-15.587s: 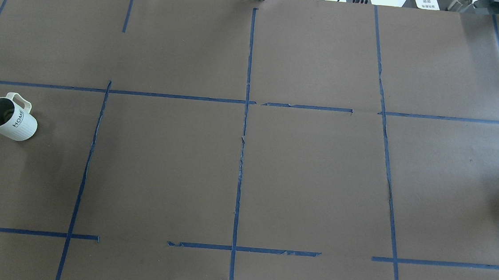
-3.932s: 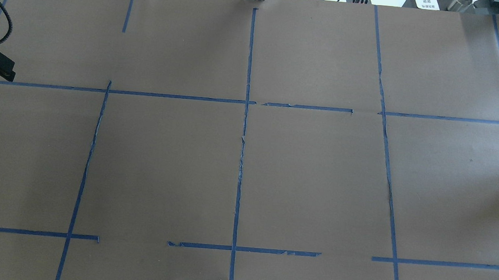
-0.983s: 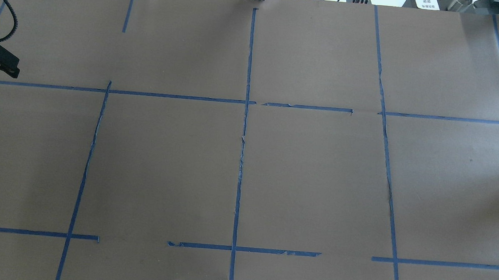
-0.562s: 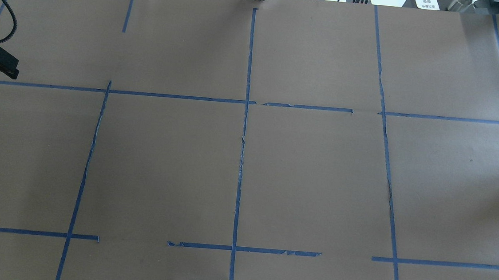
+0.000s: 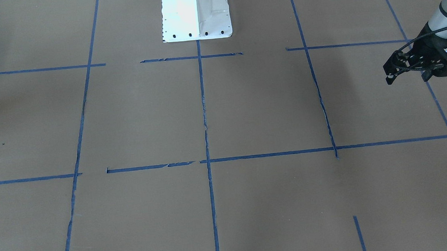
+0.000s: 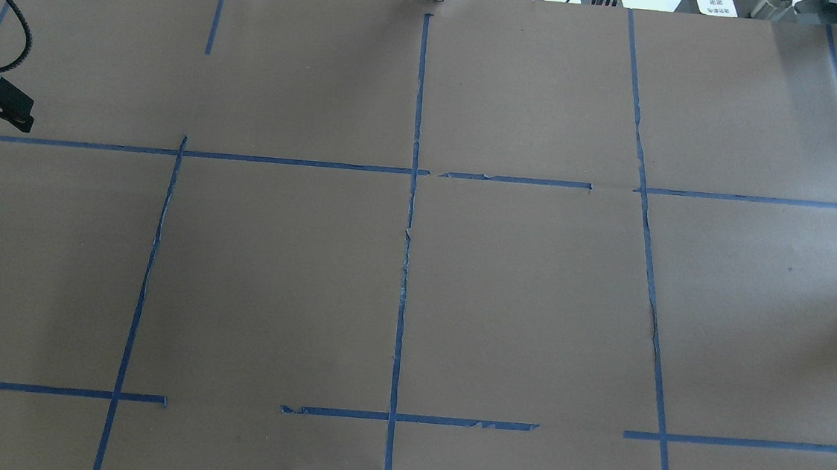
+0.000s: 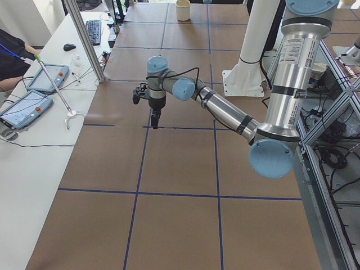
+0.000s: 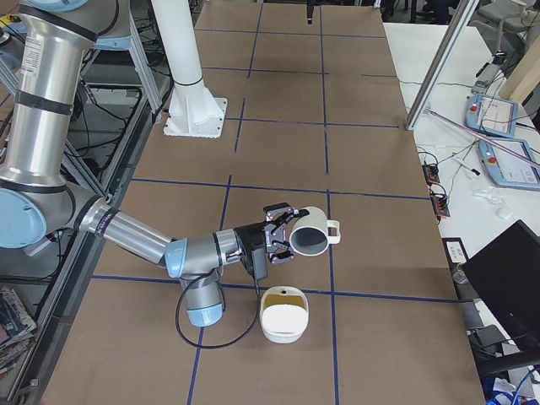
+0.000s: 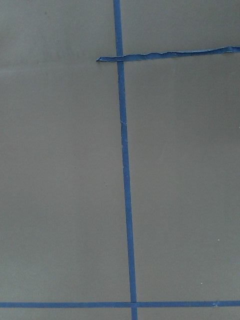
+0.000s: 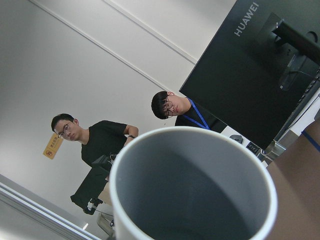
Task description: Left arm hands cup to right arm to dump lemon
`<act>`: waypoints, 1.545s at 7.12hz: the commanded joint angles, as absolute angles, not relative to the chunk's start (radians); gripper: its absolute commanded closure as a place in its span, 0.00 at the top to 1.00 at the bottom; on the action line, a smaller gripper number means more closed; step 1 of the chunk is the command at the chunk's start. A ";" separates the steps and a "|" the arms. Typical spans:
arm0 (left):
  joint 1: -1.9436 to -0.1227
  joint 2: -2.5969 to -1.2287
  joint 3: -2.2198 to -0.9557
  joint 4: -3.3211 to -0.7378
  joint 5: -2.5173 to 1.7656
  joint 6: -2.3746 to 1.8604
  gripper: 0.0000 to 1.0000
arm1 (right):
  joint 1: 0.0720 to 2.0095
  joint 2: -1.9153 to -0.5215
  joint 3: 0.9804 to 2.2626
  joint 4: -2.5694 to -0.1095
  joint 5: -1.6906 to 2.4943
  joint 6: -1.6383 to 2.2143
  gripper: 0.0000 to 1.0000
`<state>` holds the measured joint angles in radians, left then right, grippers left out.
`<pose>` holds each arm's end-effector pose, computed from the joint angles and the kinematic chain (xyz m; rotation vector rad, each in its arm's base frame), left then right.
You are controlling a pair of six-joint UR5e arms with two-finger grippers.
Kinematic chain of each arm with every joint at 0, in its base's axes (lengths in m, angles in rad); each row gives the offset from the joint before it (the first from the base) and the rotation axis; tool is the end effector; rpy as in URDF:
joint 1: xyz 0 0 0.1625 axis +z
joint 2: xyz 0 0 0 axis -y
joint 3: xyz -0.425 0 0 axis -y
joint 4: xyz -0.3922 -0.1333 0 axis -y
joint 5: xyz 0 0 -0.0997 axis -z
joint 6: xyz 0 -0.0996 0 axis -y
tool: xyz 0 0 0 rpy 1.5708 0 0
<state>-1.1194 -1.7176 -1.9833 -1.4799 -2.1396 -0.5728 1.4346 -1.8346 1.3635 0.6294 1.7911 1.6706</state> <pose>0.1558 -0.5040 0.4047 0.1235 0.7094 0.0171 0.0672 -0.3311 0.6370 0.9868 -1.5283 0.9282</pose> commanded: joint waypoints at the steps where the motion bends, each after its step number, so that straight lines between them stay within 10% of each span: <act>1: -1.118 -1.742 -1.982 -1.500 -2.138 -0.558 1.00 | 1.416 -1.822 1.434 0.455 1.828 1.304 0.01; 11: -1.000 -1.983 -1.916 -1.585 -2.148 -0.859 1.00 | 0.807 -1.213 1.457 -0.321 1.519 0.698 0.01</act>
